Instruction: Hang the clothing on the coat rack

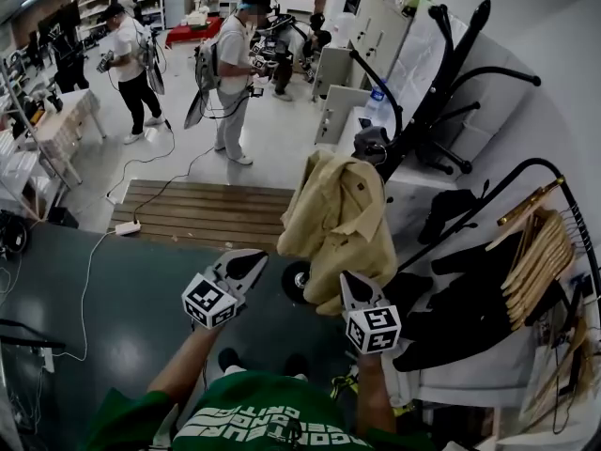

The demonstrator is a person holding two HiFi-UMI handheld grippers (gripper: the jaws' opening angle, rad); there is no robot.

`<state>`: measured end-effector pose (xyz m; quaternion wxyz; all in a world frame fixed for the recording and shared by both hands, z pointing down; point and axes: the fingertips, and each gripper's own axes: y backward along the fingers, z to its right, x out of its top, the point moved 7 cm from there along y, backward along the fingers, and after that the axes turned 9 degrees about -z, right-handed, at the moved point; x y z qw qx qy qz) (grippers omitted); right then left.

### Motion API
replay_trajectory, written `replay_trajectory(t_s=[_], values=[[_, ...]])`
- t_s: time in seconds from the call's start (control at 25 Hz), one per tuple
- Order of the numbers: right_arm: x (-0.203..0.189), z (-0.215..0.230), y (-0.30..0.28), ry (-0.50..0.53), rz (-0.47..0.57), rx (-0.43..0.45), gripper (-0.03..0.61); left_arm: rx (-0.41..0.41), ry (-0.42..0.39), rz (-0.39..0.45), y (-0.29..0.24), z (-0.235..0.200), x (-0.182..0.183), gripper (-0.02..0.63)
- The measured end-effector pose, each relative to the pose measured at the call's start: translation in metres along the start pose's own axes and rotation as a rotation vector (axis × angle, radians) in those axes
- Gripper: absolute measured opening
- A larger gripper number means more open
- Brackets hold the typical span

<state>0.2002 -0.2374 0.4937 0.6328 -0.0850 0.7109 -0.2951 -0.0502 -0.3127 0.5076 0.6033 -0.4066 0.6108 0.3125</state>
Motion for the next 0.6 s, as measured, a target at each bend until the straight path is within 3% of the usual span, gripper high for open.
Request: replay_trajectory(t_s=[0.6], values=[[-0.0016,0.0036,0.0009,-0.009,0.002,-0.011,0.008,0.003,0.000,-0.004,0.0010,-0.0013,0.0000,0.003]])
